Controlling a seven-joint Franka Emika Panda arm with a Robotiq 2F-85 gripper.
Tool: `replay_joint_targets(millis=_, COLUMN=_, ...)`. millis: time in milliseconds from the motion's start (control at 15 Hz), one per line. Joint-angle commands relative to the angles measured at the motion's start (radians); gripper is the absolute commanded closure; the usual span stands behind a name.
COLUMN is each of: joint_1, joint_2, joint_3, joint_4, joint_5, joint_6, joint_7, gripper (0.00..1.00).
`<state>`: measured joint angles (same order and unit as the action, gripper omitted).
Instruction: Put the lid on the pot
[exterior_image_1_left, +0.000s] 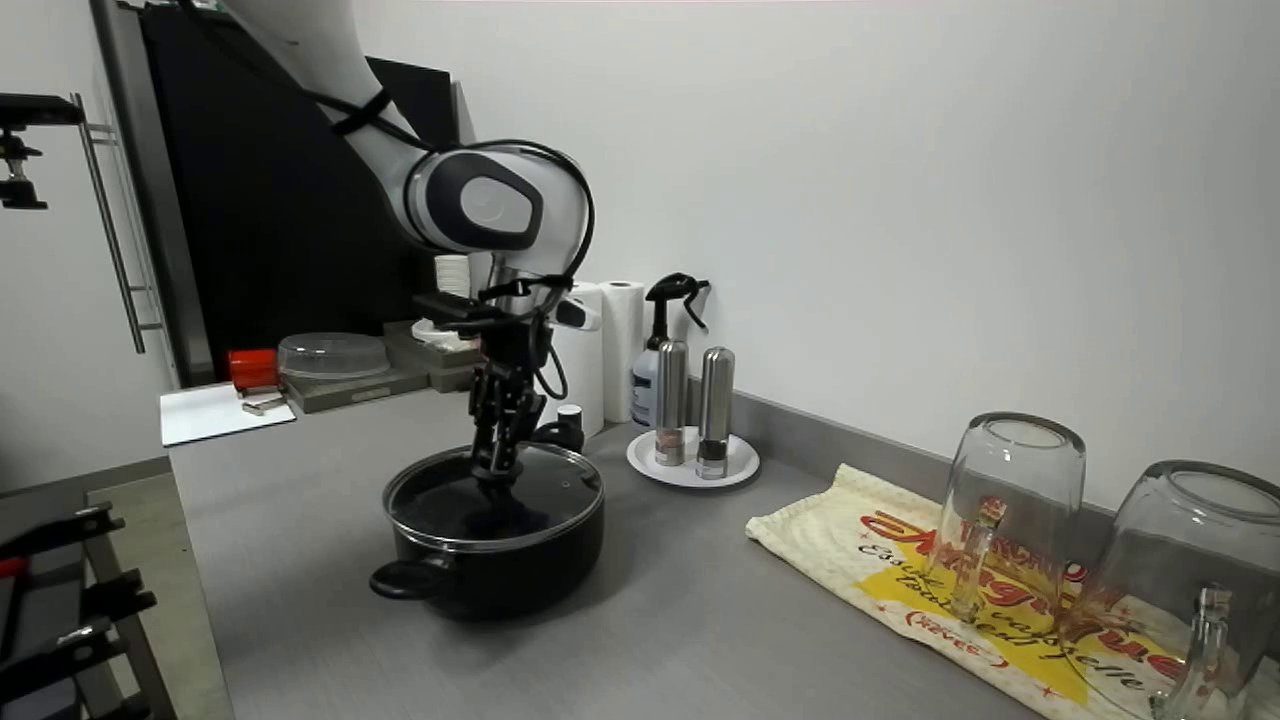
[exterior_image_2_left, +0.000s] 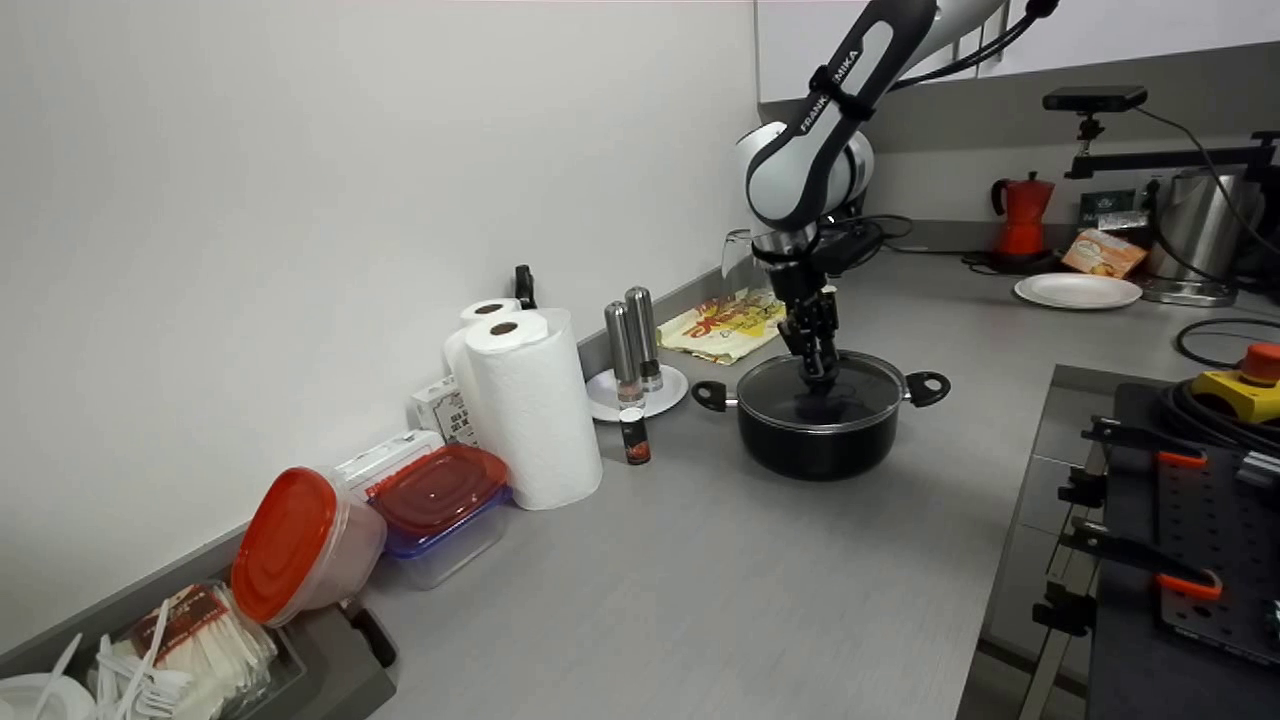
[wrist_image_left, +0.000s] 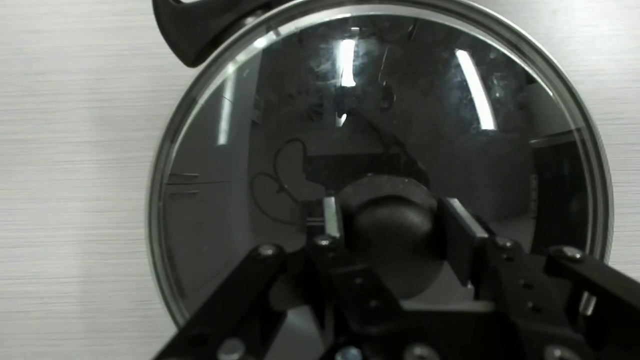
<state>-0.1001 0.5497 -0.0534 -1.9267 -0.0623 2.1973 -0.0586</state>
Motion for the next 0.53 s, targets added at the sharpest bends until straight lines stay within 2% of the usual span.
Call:
replay_joint_targets(millis=0, joint_1=0.019, joint_2=-0.024, joint_3=-0.015, joint_4=-0.022, joint_5=-0.030, joint_6=0.018, joint_7=0.016, gripper=0.75)
replay_joint_targets(millis=467, joint_1=0.022, joint_2=-0.027, joint_3=-0.021, joint_4=-0.025, joint_5=-0.031, joint_6=0.049, joint_7=0.042, gripper=0.75)
